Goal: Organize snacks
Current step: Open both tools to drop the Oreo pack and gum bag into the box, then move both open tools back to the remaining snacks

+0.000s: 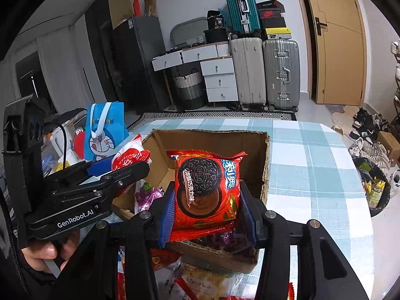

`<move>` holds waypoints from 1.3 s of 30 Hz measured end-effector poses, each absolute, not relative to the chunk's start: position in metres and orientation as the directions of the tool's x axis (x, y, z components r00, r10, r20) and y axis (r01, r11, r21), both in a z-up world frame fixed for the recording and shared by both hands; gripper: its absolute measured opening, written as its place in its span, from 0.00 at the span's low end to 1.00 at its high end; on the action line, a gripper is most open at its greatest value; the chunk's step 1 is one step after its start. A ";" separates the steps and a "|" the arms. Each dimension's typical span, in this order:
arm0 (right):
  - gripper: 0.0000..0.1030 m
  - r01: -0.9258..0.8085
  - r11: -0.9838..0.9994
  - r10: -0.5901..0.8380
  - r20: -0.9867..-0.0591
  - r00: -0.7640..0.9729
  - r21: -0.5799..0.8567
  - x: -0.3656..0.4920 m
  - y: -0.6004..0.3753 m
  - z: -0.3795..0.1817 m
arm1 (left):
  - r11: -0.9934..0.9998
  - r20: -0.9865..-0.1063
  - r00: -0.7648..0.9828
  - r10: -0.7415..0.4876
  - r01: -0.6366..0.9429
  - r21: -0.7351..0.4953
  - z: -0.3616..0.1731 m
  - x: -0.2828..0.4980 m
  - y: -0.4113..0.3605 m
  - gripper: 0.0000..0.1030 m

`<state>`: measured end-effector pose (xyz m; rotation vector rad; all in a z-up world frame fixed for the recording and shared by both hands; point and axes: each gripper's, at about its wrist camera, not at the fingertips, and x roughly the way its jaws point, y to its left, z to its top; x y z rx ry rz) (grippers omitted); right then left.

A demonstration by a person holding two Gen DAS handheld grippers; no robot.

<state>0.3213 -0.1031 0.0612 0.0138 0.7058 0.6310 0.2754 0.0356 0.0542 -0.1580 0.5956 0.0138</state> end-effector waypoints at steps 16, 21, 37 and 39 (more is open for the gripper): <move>0.46 -0.529 0.821 0.531 -0.624 0.573 0.214 0.325 -0.106 0.058 | 0.993 -0.586 0.810 -0.016 -0.058 -0.108 0.047 0.284 0.027 0.49; 0.45 -0.523 0.823 0.532 -0.620 0.576 0.221 0.324 -0.109 0.059 | 0.992 -0.593 0.805 -0.015 -0.062 -0.109 0.048 0.284 0.025 0.53; 0.99 -0.471 0.854 0.511 -0.526 0.680 0.221 0.279 -0.149 0.095 | 0.993 -0.490 0.872 -0.017 -0.043 -0.111 0.095 0.208 0.031 0.99; 0.99 -0.470 0.856 0.506 -0.523 0.685 0.213 0.267 -0.156 0.099 | 0.993 -0.488 0.873 -0.001 -0.055 -0.101 0.098 0.191 0.033 0.99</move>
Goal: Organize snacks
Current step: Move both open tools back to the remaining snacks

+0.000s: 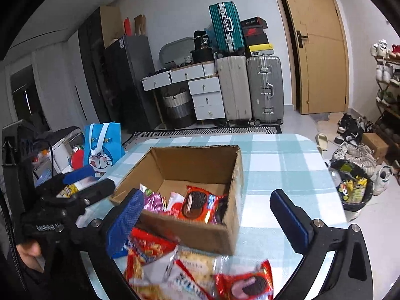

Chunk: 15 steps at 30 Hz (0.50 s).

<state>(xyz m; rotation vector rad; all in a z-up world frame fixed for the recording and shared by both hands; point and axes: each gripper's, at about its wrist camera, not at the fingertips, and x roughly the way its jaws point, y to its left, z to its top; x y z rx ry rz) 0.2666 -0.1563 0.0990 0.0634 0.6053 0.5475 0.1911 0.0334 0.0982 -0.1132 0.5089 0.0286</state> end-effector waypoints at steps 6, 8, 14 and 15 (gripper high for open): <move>0.99 -0.472 0.858 0.503 -0.525 0.686 0.205 0.228 -0.174 0.101 | 0.994 -0.507 0.862 0.019 -0.072 -0.086 0.097 0.148 0.037 0.99; 0.99 -0.463 0.863 0.493 -0.533 0.687 0.201 0.218 -0.179 0.099 | 0.994 -0.509 0.860 0.030 -0.079 -0.075 0.095 0.138 0.035 0.99; 0.99 -0.418 0.893 0.432 -0.581 0.690 0.167 0.200 -0.197 0.079 | 0.995 -0.550 0.834 0.052 -0.093 -0.047 0.074 0.116 0.045 0.99; 0.99 -0.406 0.900 0.418 -0.585 0.695 0.162 0.200 -0.200 0.074 | 0.994 -0.550 0.833 0.066 -0.103 -0.037 0.068 0.115 0.044 0.99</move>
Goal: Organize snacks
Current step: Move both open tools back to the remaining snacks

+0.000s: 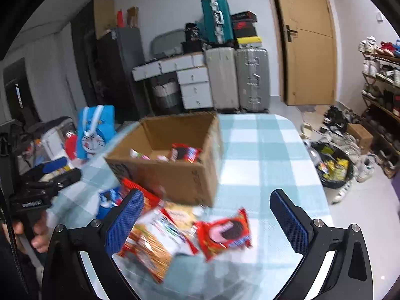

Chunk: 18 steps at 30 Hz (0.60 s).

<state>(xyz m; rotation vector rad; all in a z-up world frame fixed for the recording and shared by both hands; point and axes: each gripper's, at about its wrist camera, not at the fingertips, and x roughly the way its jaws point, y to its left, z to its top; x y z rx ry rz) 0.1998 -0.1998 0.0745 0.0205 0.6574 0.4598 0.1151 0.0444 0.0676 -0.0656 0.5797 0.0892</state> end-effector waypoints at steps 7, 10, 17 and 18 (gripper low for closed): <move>0.99 -0.340 0.923 0.374 -0.631 0.680 0.181 0.209 -0.219 0.044 | 0.986 -0.604 0.795 0.061 -0.141 -0.085 0.034 0.125 0.060 0.99; 0.99 -0.332 0.928 0.357 -0.649 0.672 0.168 0.214 -0.222 0.037 | 0.983 -0.615 0.787 0.057 -0.150 -0.101 0.027 0.130 0.063 0.99; 0.99 -0.346 0.925 0.351 -0.705 0.617 0.157 0.230 -0.218 0.018 | 0.983 -0.652 0.754 0.085 -0.169 -0.068 0.014 0.150 0.064 0.99; 0.99 -0.351 0.923 0.351 -0.715 0.605 0.155 0.233 -0.216 0.014 | 0.981 -0.655 0.751 0.083 -0.177 -0.078 0.012 0.154 0.066 0.99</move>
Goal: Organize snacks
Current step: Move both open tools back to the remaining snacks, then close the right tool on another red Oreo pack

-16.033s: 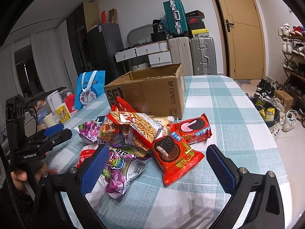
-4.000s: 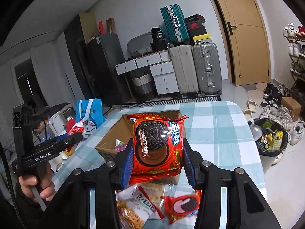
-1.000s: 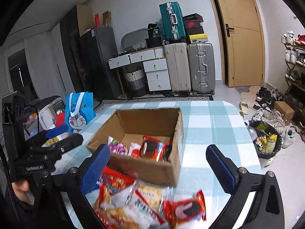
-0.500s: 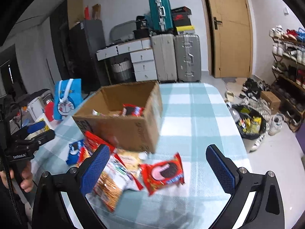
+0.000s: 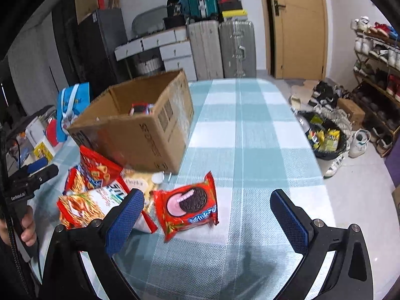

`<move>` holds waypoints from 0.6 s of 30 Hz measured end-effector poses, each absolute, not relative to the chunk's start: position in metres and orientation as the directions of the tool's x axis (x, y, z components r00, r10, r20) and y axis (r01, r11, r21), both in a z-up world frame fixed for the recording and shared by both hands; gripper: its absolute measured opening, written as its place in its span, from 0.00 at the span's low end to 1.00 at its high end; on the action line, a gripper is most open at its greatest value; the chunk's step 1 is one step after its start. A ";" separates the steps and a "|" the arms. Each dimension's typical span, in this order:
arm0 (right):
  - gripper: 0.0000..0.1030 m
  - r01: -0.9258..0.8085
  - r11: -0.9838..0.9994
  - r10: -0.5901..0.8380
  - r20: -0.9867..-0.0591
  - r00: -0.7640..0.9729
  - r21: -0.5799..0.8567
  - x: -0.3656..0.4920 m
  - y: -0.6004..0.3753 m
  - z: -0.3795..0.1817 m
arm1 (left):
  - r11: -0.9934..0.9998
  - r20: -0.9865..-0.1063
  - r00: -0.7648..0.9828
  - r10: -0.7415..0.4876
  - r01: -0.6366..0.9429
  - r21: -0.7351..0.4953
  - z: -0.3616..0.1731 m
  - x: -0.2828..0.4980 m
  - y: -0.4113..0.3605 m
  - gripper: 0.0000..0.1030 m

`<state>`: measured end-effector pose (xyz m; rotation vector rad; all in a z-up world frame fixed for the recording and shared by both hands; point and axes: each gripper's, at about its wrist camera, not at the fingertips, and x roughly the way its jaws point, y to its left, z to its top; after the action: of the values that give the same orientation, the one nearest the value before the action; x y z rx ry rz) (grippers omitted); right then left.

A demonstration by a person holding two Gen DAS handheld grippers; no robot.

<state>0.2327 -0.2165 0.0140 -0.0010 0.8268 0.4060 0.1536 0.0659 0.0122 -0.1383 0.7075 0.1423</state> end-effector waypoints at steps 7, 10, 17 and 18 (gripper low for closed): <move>0.99 -0.405 0.906 0.341 -0.777 0.529 0.122 0.250 -0.196 -0.011 | 0.975 -0.687 0.720 0.101 -0.209 -0.075 0.003 0.175 0.076 0.99; 0.99 -0.416 0.903 0.331 -0.792 0.514 0.108 0.254 -0.189 -0.019 | 0.971 -0.710 0.698 0.093 -0.222 -0.091 -0.005 0.180 0.081 0.99; 0.99 -0.441 0.895 0.311 -0.806 0.504 0.069 0.256 -0.181 -0.032 | 0.968 -0.725 0.682 0.090 -0.231 -0.097 -0.018 0.185 0.089 0.99; 0.99 -0.440 0.895 0.312 -0.803 0.507 0.069 0.256 -0.181 -0.032 | 0.967 -0.725 0.682 0.096 -0.237 -0.095 -0.018 0.184 0.090 0.99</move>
<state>0.2558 -0.1814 -0.0320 -0.1506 0.9349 0.4549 0.1844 0.0899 -0.0182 -0.1871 0.7995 0.1876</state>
